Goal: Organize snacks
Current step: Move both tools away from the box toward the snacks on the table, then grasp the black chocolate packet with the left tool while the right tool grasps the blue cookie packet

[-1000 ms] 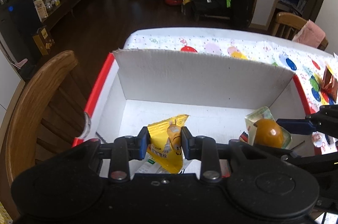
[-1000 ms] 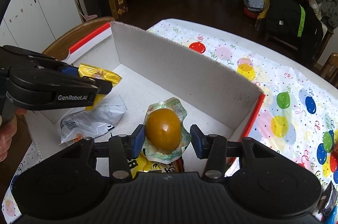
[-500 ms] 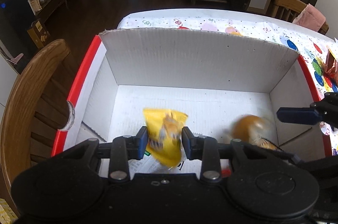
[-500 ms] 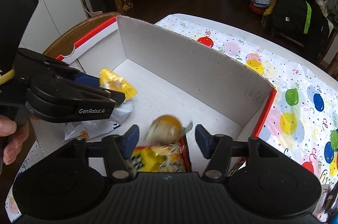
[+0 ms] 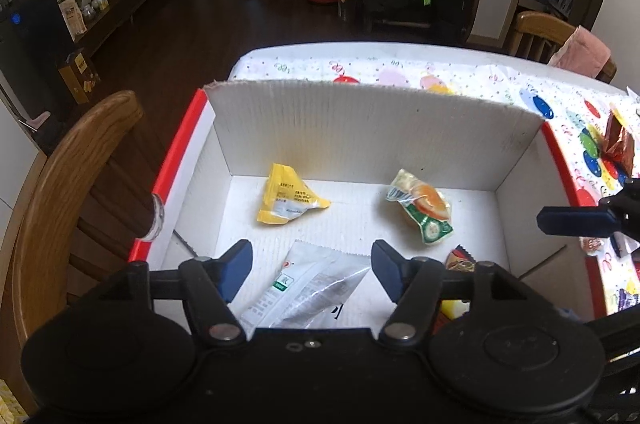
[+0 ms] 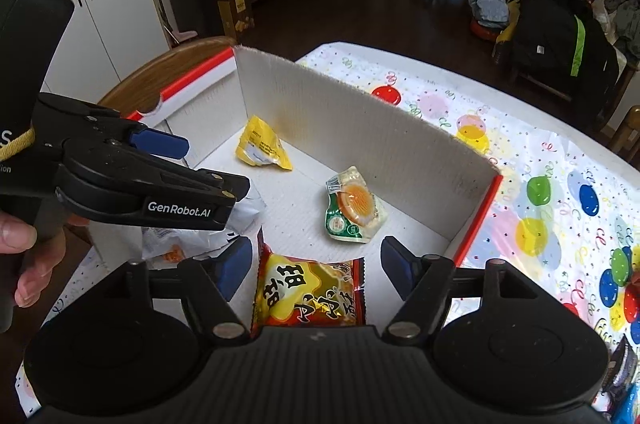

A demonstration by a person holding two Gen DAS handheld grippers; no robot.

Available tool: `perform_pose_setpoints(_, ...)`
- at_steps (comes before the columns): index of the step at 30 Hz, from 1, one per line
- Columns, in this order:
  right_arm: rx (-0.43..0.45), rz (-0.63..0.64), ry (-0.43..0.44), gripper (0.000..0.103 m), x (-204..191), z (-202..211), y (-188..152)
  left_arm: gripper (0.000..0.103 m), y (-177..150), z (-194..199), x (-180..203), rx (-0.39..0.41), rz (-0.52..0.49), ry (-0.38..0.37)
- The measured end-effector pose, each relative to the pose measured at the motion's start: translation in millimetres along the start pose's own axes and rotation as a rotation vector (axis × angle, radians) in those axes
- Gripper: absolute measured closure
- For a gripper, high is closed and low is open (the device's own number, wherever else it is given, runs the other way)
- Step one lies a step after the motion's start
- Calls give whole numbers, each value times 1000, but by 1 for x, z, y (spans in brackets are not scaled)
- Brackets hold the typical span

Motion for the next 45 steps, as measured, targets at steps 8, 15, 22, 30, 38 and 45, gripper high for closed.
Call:
perform_pose_setpoints(8,49,-40,1,26,12,34,-2,26,-2,26,12,59,-18,-14)
perform_pose_setpoints(15,100,-83,-1,26,27,66,-7,25,-4,54,36,124,-59,-38)
perform_pose_setpoints(22,149,-118,14,19,47,99,-17,19,-7,78,62,182,-71,-74)
perform_pose_setpoints(30,186,-157,31,19,81,134,-45,14,-13,95,104,234,-97,-111)
perform_pose_setpoints(38,218,-241,-17,18,139,161,-86,9,-22,97,156,251,-150,-149)
perform_pose_setpoints(45,205,-325,-71,17,194,170,-130,0,-34,88,199,253,-175,-184)
Point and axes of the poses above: each gripper's, at about its wrist camera, not at the fingertips, and z roughly against the way its jaws point, x to its right, y to its top, the point moved 5 cm from there along -z, roughly the way its jaws point, and after that the axes turned 14 degrees about -y, right-handed, at the moved point
